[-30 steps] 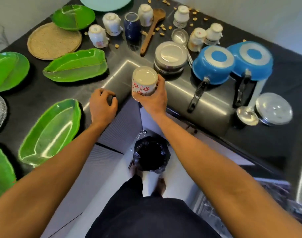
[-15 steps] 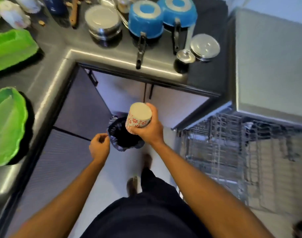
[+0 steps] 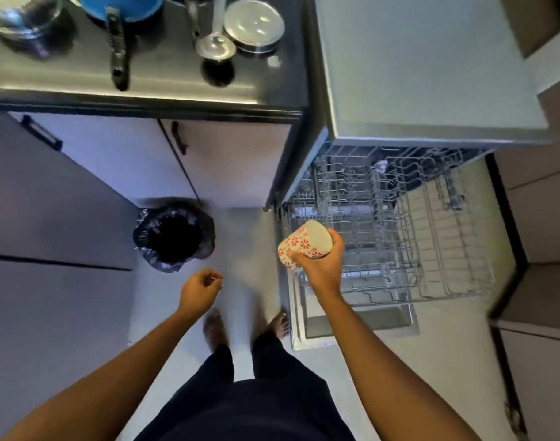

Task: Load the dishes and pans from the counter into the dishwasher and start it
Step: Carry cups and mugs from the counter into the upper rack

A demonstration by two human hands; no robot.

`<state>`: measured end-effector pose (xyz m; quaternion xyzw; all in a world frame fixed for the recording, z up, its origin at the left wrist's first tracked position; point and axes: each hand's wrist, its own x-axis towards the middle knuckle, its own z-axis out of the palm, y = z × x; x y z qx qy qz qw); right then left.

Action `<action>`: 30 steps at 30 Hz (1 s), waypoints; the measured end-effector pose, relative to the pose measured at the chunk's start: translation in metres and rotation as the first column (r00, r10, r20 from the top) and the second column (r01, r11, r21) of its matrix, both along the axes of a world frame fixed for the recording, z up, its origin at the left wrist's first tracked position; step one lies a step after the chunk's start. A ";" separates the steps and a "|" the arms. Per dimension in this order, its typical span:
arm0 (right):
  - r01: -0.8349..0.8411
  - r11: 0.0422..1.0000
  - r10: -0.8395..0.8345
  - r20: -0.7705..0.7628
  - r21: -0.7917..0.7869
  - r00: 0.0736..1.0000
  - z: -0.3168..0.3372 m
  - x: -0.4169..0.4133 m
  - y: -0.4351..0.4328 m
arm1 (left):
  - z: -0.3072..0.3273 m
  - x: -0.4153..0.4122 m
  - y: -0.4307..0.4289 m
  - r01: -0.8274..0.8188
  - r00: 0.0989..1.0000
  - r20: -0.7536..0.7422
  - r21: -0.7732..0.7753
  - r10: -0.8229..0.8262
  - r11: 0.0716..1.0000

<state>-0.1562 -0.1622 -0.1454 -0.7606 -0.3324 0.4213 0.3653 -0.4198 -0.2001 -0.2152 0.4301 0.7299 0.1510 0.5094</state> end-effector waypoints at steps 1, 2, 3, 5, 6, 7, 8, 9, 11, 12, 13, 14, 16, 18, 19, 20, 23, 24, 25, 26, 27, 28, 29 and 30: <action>0.032 0.999 -0.032 -0.003 0.008 0.999 0.000 0.016 0.003 | 0.001 0.014 0.009 0.033 0.999 -0.004 0.004 -0.033 0.999; 0.068 0.998 -0.068 -0.006 0.018 0.998 0.003 0.037 0.007 | 0.000 0.032 0.021 0.072 0.997 -0.021 0.008 -0.072 0.997; 0.086 0.996 -0.086 -0.009 0.026 0.996 0.003 0.048 0.012 | 0.000 0.043 0.030 0.107 0.993 -0.044 0.019 -0.106 0.994; 0.113 0.993 -0.113 -0.007 0.031 0.994 0.002 0.076 0.022 | 0.001 0.072 0.053 0.182 0.981 -0.072 0.051 -0.178 0.982; 0.117 0.993 -0.117 0.002 0.026 0.993 0.002 0.087 0.027 | 0.004 0.087 0.065 0.212 0.975 -0.089 0.067 -0.206 0.975; 0.132 0.991 -0.132 0.009 0.029 0.991 0.000 0.106 0.036 | 0.006 0.108 0.080 0.253 0.964 -0.105 0.084 -0.244 0.964; 0.139 0.990 -0.139 0.010 0.025 0.990 0.000 0.118 0.044 | 0.008 0.125 0.093 0.280 0.957 -0.113 0.098 -0.269 0.955; 0.140 0.990 -0.140 0.002 0.026 0.990 -0.003 0.131 0.055 | 0.011 0.142 0.108 0.292 0.953 -0.114 0.109 -0.280 0.950; 0.137 0.990 -0.137 -0.011 0.027 0.991 -0.008 0.145 0.075 | 0.015 0.168 0.133 0.300 0.953 -0.090 0.116 -0.290 0.947; 0.139 0.990 -0.139 -0.004 0.012 0.990 -0.014 0.153 0.089 | 0.013 0.181 0.149 0.297 0.954 -0.068 0.116 -0.291 0.948; 0.140 0.990 -0.140 0.011 -0.004 0.990 -0.021 0.159 0.103 | 0.011 0.193 0.163 0.283 0.959 -0.044 0.112 -0.280 0.953; 0.129 0.991 -0.129 0.034 -0.021 0.991 -0.025 0.162 0.116 | 0.007 0.203 0.177 0.264 0.965 -0.026 0.111 -0.262 0.958; 0.097 0.994 -0.094 0.078 -0.044 0.993 -0.038 0.165 0.141 | 0.003 0.219 0.201 0.200 0.979 0.008 0.103 -0.202 0.974; 0.060 0.996 -0.054 0.100 -0.060 0.994 -0.049 0.167 0.169 | -0.001 0.236 0.227 0.116 0.991 0.061 0.069 -0.120 0.991; 0.036 0.997 -0.029 0.112 -0.067 0.993 -0.055 0.167 0.184 | -0.003 0.243 0.242 0.083 0.993 0.078 0.038 -0.086 0.996; 0.015 0.996 -0.004 0.125 -0.088 0.992 -0.059 0.165 0.197 | -0.005 0.249 0.254 0.071 0.994 0.081 0.015 -0.072 0.997; -0.047 0.990 0.067 0.150 -0.135 0.986 -0.077 0.158 0.233 | -0.014 0.261 0.289 0.099 0.995 -0.010 0.000 -0.099 0.995; -0.080 0.988 0.103 0.174 -0.133 0.979 -0.086 0.155 0.243 | -0.020 0.263 0.299 0.125 0.991 -0.051 -0.013 -0.126 0.992; -0.119 0.982 0.149 0.221 -0.144 0.964 -0.097 0.154 0.252 | -0.024 0.265 0.306 0.148 0.985 -0.081 -0.021 -0.149 0.989; -0.171 0.971 0.213 0.282 -0.164 0.936 -0.105 0.153 0.258 | -0.028 0.267 0.310 0.161 0.982 -0.093 -0.040 -0.164 0.986; -0.220 0.957 0.273 0.332 -0.188 0.903 -0.115 0.152 0.267 | -0.036 0.266 0.316 0.166 0.981 -0.088 -0.060 -0.171 0.984; -0.272 0.939 0.335 0.376 -0.213 0.864 -0.119 0.153 0.272 | -0.039 0.268 0.318 0.175 0.982 -0.065 -0.067 -0.180 0.982; -0.336 0.911 0.408 0.397 -0.239 0.822 -0.123 0.154 0.277 | -0.043 0.269 0.321 0.184 0.982 -0.036 -0.079 -0.187 0.980; -0.392 0.874 0.481 0.400 -0.287 0.780 -0.124 0.154 0.280 | -0.046 0.269 0.322 0.196 0.980 -0.001 -0.097 -0.197 0.976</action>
